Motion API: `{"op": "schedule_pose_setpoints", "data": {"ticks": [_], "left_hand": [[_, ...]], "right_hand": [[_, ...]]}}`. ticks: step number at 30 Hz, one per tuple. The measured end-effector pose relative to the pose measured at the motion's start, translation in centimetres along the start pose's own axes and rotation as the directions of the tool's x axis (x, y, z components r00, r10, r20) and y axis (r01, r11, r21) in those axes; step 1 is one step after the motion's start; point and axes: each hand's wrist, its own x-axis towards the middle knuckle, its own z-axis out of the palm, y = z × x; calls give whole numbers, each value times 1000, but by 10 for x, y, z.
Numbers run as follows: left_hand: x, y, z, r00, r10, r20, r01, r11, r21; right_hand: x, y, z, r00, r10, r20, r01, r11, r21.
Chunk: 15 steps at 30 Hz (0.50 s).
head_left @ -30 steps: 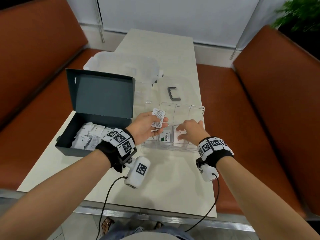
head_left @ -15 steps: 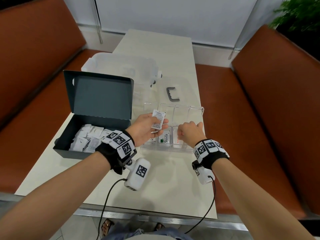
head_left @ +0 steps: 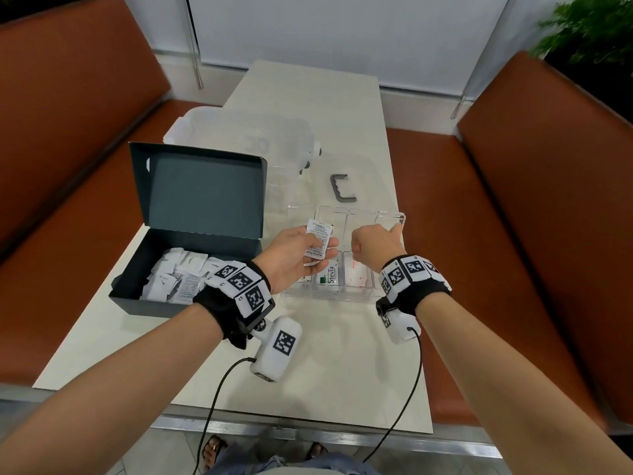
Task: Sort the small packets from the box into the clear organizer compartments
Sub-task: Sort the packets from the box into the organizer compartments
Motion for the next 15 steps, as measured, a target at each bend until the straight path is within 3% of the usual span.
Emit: {"op": "schedule_pose_setpoints", "data": {"ticks": [5,8,11,15], "left_hand": [[-4,1,-7,1000,6,1,-6,1000,-14],[-5,1,-13,1000,0,-12,-1,999,-40],[-6,1,-16,1000,-5,-21,4,999,-45],[-7,1,-15,1000,-5,-15,4,999,-46]], "right_hand": [[-11,3,15,991,-112,-77,116,992,45],[-21,7,19,979,-202,0,202,979,-1],[-22,8,16,977,-206,52,207,978,-15],[-20,10,11,985,-175,1,175,984,31]]}}
